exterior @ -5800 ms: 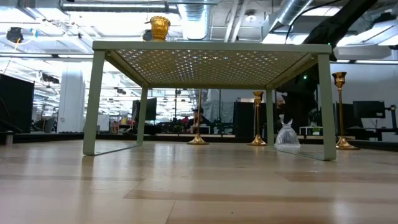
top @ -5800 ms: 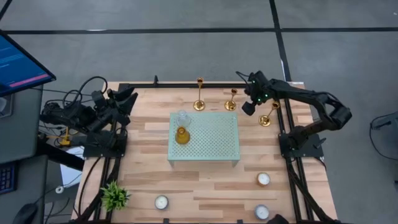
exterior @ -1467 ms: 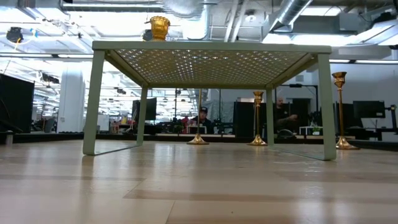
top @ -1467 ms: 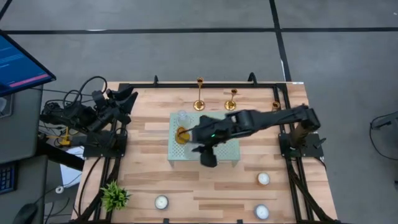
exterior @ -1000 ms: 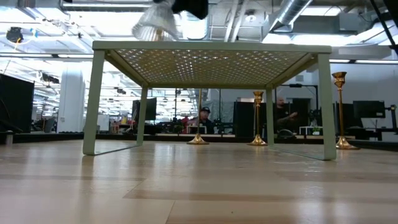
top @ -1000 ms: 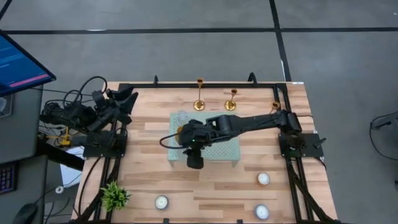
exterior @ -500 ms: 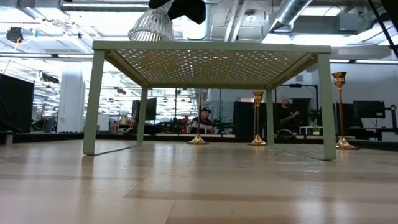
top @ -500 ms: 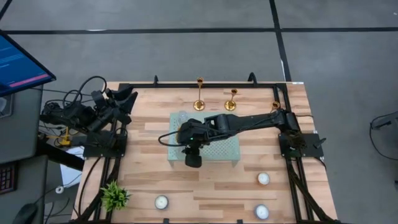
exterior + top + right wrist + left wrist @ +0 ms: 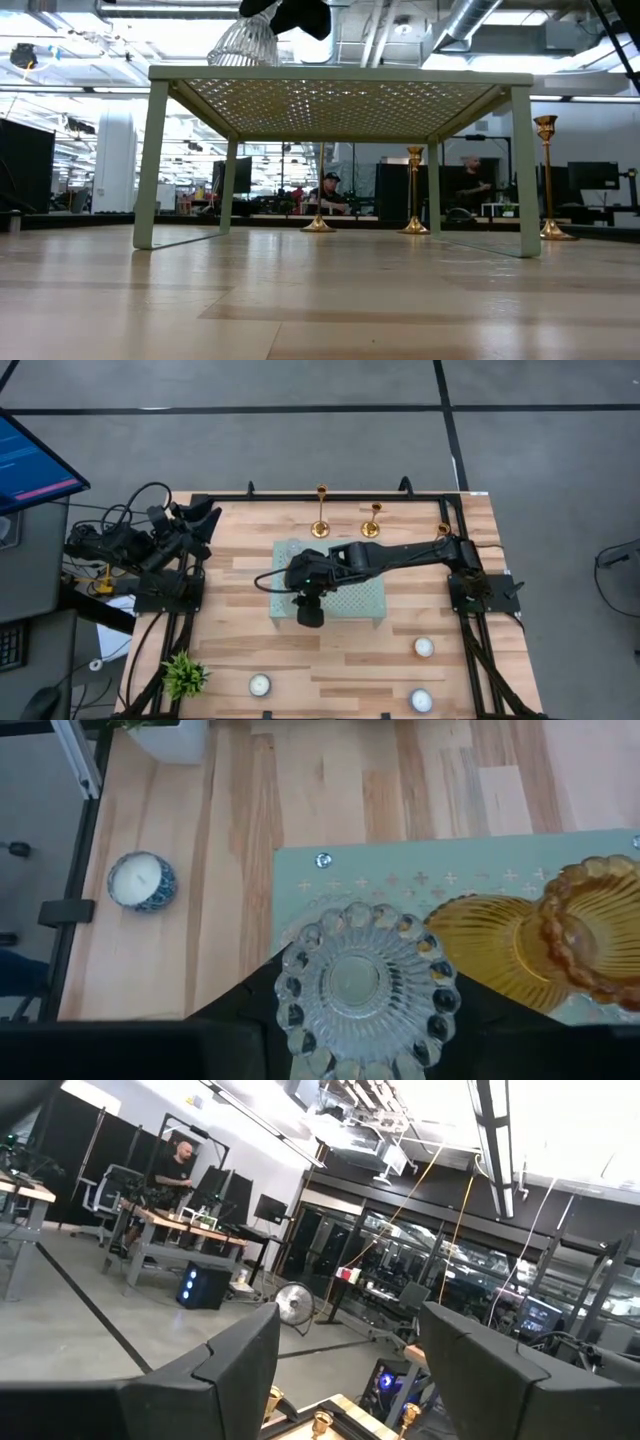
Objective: Pick & Place candle stick holders
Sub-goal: Put the transparent glass candle holder on the shelf
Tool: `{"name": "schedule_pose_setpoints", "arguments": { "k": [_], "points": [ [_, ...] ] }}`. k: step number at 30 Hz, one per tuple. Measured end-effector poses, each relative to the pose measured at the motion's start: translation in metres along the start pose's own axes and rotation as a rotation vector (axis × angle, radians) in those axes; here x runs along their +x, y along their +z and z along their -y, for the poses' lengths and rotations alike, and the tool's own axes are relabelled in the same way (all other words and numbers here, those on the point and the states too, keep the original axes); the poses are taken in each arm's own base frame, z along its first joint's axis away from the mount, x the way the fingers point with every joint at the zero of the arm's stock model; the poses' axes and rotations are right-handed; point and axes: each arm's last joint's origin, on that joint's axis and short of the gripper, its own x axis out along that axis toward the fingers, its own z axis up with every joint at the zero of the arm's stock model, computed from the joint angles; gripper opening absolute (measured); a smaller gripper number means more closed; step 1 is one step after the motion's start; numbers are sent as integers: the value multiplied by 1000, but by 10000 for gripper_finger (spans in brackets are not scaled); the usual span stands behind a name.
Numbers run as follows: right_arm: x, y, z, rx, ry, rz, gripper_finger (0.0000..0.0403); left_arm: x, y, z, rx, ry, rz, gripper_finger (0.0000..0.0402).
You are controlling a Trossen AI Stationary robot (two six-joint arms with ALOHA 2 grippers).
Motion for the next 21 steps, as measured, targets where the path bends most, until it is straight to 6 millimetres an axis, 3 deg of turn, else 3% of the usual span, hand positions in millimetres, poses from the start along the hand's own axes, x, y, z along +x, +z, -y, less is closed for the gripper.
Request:
{"name": "schedule_pose_setpoints", "arguments": {
  "k": [14,21],
  "points": [
    [0,0,0,0,-1,1,159,0,0,0,0,0,0,240],
    [0,0,0,0,3,1,187,0,0,0,19,0,0,241]
  ]
}}
